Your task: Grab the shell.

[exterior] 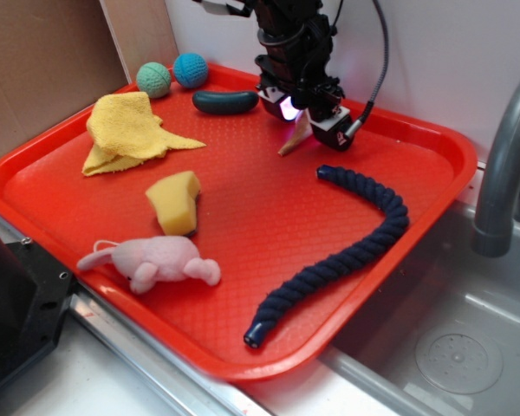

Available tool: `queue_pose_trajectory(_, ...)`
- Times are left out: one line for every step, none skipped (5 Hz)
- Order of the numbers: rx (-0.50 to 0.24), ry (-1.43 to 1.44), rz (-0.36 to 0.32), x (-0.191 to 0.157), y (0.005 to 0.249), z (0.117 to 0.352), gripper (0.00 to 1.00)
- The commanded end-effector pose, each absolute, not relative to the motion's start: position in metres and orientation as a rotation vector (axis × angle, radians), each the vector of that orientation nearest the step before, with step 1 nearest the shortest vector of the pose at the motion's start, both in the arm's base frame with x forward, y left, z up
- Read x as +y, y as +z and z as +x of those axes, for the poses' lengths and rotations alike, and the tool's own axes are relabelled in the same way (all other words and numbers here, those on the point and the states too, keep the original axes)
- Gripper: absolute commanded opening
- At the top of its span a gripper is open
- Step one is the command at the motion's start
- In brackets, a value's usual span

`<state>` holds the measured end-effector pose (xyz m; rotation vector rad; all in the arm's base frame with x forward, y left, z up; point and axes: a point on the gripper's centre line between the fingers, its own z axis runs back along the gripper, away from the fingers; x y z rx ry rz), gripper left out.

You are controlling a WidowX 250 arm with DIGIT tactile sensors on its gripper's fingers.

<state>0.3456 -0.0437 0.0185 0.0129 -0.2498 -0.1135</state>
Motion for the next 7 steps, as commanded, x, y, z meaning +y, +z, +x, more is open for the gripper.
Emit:
queue_pose_trajectory(-0.321,-0.143,0.025,-0.053,0.050,0.340,0.00)
queue_pose_trajectory(-0.400,-0.138,0.041,-0.058,0.100,0.287,0.00)
queue_pose_trajectory(-0.356,-0.085,-0.011,-0.055,0.152,0.246,0.00)
queue_pose_trajectory(-0.124,0.095,-0.071,-0.037,0.208,0.217,0.00)
queue_pose_trajectory(-0.082,0.135,-0.120,-0.029,0.250,0.199,0.00)
queue_pose_trajectory(-0.117,0.176,-0.126,-0.020,0.265,0.186,0.00)
queue_pose_trajectory(-0.113,0.188,-0.084,-0.016,0.263,0.187,0.00)
